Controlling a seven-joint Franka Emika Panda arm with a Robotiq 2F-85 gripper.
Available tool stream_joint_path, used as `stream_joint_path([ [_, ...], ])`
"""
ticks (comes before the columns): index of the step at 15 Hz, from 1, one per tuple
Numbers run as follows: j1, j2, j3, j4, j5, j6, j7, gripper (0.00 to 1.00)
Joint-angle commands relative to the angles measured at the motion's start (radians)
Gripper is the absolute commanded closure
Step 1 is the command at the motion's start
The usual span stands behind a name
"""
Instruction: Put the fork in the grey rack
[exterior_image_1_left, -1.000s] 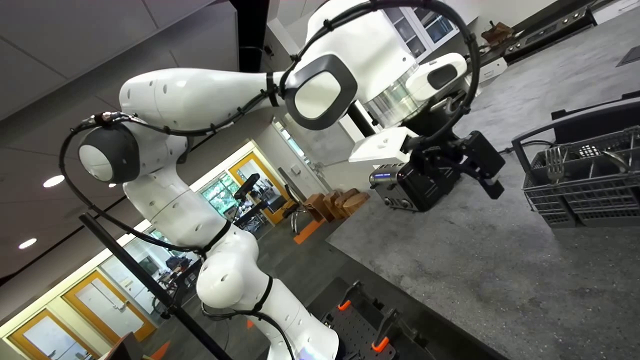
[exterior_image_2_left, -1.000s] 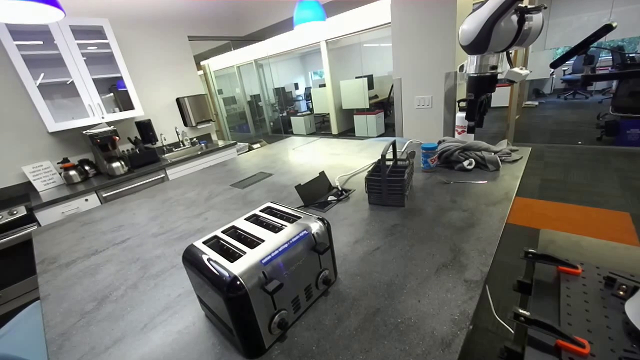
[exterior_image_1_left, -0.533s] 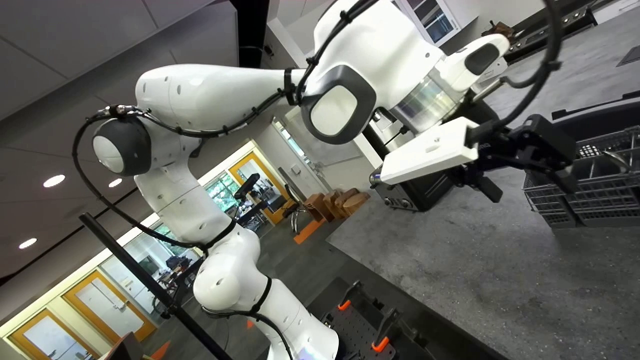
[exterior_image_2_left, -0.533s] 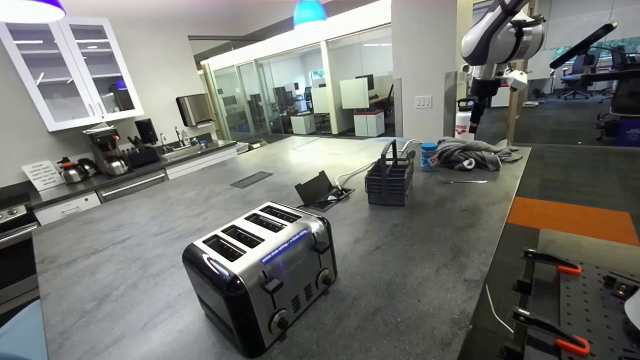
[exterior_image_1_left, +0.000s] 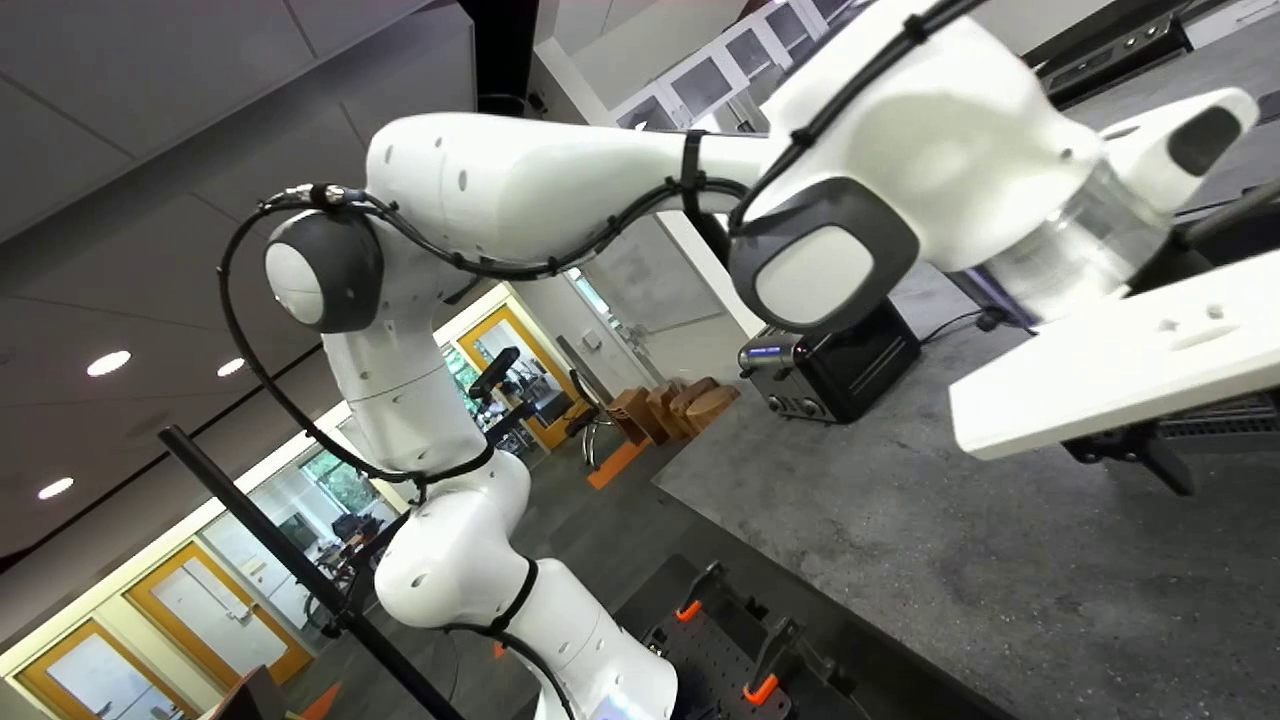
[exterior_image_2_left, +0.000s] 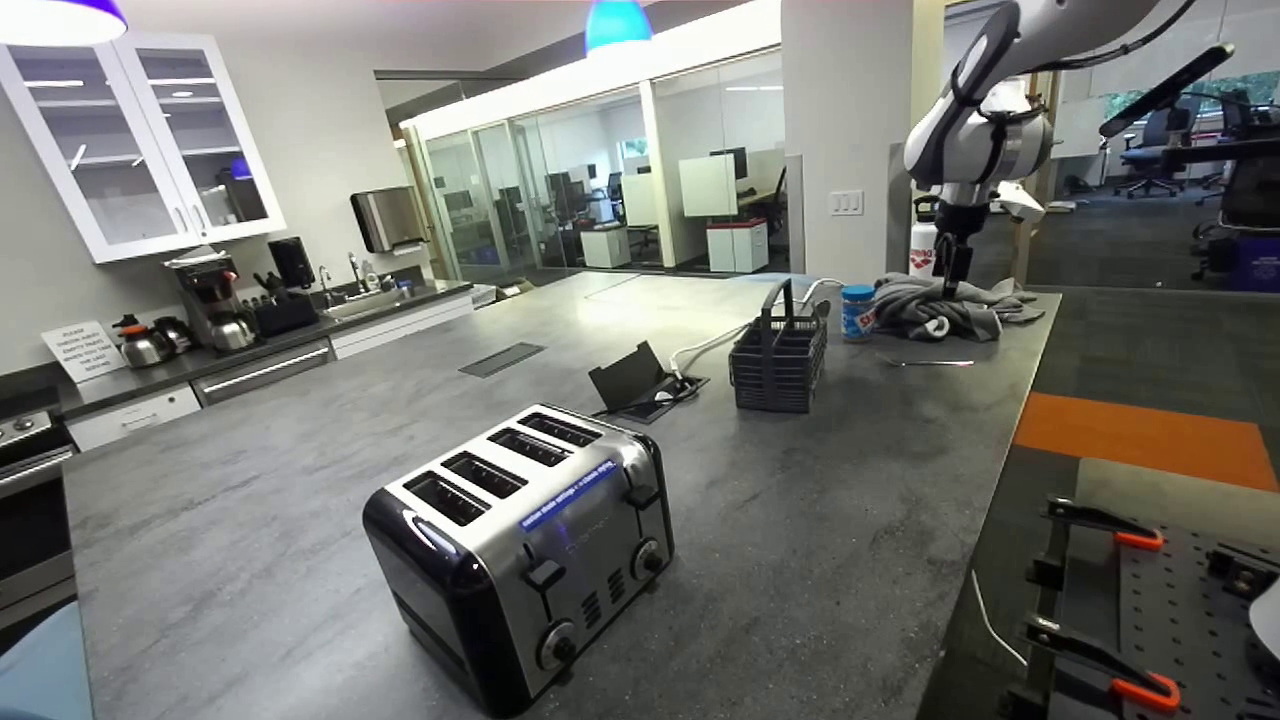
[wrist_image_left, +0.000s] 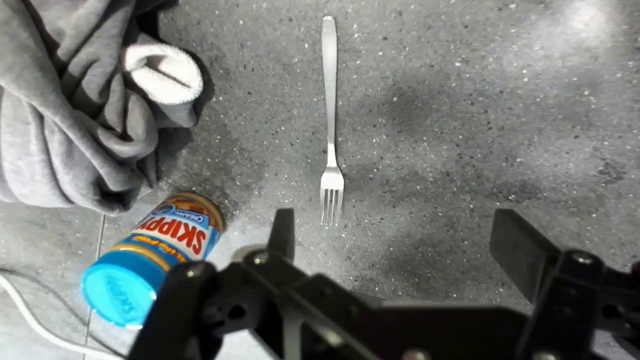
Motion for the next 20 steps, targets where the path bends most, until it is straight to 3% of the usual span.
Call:
stream_joint_path([
  [1,-0.107,0.171,0.117,0.175,0.056,-0.003,-0.074,0.0],
  [2,-0.094,0.083,0.105,0.076,0.009,0.003,-0.033,0.0],
  [7,-0.12,0.116,0.126,0.099,-0.001,0.003,-0.031,0.0],
  [11,-0.102,0.125,0.127,0.099,-0.007,0.034,-0.004,0.0],
  [20,-0.131,0.28,0.22,0.203,-0.005,0.066,0.012,0.0],
])
